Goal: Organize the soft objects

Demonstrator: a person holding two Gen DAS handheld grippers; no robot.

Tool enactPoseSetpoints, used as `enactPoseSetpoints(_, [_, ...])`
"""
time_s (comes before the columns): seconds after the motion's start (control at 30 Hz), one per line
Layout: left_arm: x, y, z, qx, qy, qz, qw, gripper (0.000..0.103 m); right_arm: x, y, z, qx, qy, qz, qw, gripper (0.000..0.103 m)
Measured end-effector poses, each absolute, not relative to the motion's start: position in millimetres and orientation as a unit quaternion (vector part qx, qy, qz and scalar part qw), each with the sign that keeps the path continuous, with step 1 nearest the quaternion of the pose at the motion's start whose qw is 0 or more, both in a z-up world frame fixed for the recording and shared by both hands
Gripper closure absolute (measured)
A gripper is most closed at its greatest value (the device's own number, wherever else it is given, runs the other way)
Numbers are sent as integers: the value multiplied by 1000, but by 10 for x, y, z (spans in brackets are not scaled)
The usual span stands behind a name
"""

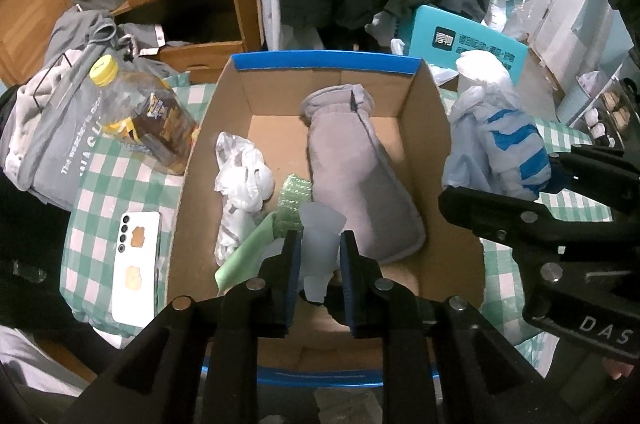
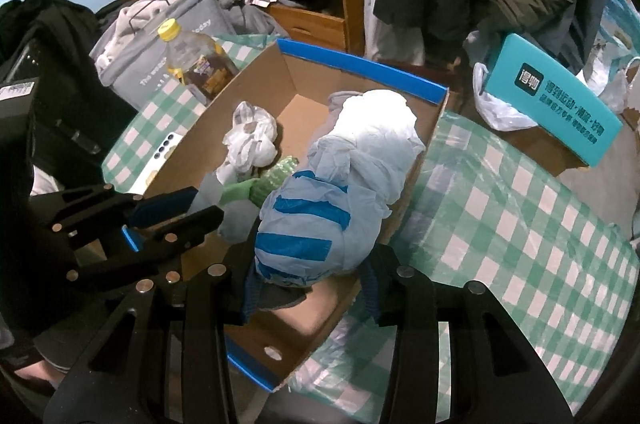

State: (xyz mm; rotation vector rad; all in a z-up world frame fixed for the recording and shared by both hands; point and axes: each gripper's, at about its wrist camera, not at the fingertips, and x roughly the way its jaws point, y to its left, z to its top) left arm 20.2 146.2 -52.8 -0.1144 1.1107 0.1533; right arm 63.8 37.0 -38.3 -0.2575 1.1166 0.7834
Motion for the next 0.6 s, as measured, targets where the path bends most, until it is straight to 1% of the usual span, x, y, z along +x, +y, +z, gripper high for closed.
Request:
enactPoseSetpoints(0.1, [198, 1494, -530, -60, 528, 75, 844, 82, 644, 373, -384, -117, 515, 361, 768, 58])
enactPoseSetpoints(0.13, [195, 1500, -524, -60, 528, 78, 844, 80, 645, 376, -382, -117, 516, 361, 768, 58])
enactPoseSetpoints(0.17, [193, 1507, -523, -61, 527, 79, 844, 78, 650, 375, -377, -116, 515, 360, 769, 56])
enactPoseSetpoints(0.23, [183, 1511, -508, -61, 524, 81, 846, 68, 659, 367, -365, -116, 513, 357, 772, 51])
enactPoseSetpoints(0.33, [173, 1513, -484, -60, 520, 81, 848, 58, 674, 336, -348, -111, 513, 356, 773, 46])
enactPoseSetpoints(0.4, [162, 1512, -465, -59, 517, 82, 850, 55, 675, 324, -331, -111, 510, 354, 776, 43])
enactPoseSetpoints(0.53, [146, 1520, -431, -59, 514, 83, 852, 49, 677, 281, -288, -107, 507, 352, 779, 43])
enactPoseSetpoints(0.6, [133, 1516, -404, -57, 512, 84, 853, 47, 678, 253, -262, -106, 505, 349, 782, 42])
